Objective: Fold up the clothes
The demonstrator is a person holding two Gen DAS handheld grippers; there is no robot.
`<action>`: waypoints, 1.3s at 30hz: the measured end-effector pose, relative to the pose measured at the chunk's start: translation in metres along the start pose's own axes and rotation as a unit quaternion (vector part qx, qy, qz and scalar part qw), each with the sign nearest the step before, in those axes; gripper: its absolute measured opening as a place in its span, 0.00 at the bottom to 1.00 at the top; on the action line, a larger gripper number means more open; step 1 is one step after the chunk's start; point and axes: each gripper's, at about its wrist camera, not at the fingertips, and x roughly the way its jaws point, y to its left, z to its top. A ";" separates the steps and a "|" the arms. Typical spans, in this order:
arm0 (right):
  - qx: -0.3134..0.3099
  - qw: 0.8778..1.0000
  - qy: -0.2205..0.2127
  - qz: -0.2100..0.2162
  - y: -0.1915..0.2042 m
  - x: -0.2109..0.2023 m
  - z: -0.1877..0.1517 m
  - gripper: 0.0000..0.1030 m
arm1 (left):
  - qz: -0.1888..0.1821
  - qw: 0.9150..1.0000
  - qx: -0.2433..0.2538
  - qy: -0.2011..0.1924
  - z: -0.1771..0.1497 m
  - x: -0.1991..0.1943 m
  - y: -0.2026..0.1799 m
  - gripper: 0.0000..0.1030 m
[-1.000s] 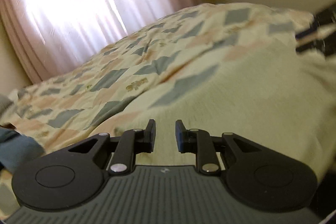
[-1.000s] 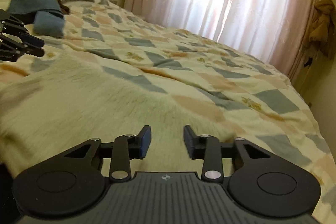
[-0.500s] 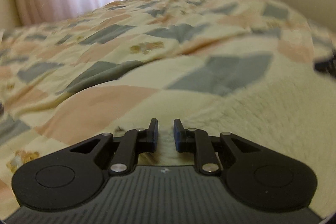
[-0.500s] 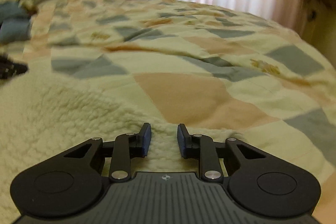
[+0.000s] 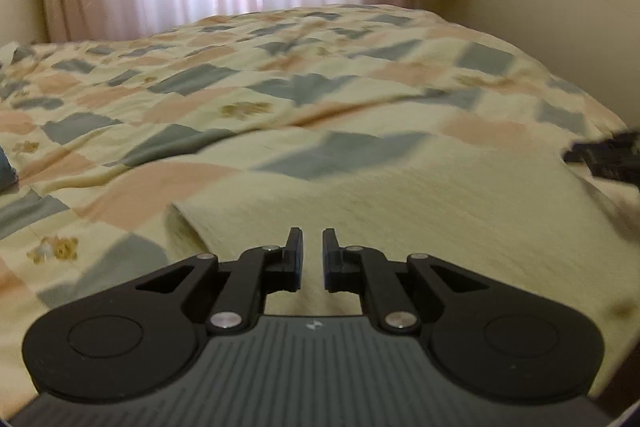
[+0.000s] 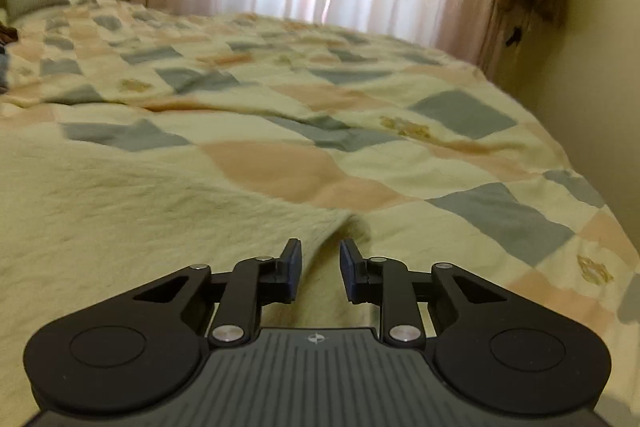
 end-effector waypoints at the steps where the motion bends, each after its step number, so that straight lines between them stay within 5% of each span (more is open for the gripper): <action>1: 0.012 1.000 -0.013 0.025 0.007 -0.019 -0.007 0.25 | -0.005 1.000 0.011 -0.002 -0.009 -0.010 -0.014 0.07; 5: 0.002 0.995 -0.029 0.090 0.043 -0.074 -0.041 0.25 | -0.003 0.999 0.047 -0.002 -0.044 -0.039 -0.058 0.12; 10: -0.017 0.998 0.017 0.062 0.065 -0.080 -0.082 0.25 | 0.025 0.999 0.022 0.040 -0.084 -0.028 -0.060 0.12; 16: 0.011 0.999 0.010 0.047 0.064 -0.091 -0.079 0.25 | 0.050 0.999 -0.002 0.001 -0.081 -0.057 -0.057 0.11; 20: 0.024 0.999 0.023 0.040 0.063 -0.086 -0.088 0.25 | 0.046 0.997 -0.048 0.038 -0.099 -0.038 -0.042 0.11; 27: 0.036 0.999 0.000 0.036 0.064 -0.104 -0.080 0.25 | 0.056 0.998 -0.026 0.003 -0.090 -0.074 -0.048 0.12; 31: 0.056 0.997 0.036 0.031 0.062 -0.086 -0.090 0.25 | 0.067 0.994 -0.078 0.041 -0.101 -0.060 -0.030 0.11; 39: 0.071 0.997 0.021 0.026 0.059 -0.106 -0.087 0.28 | 0.105 0.989 -0.072 0.073 -0.088 -0.072 -0.036 0.12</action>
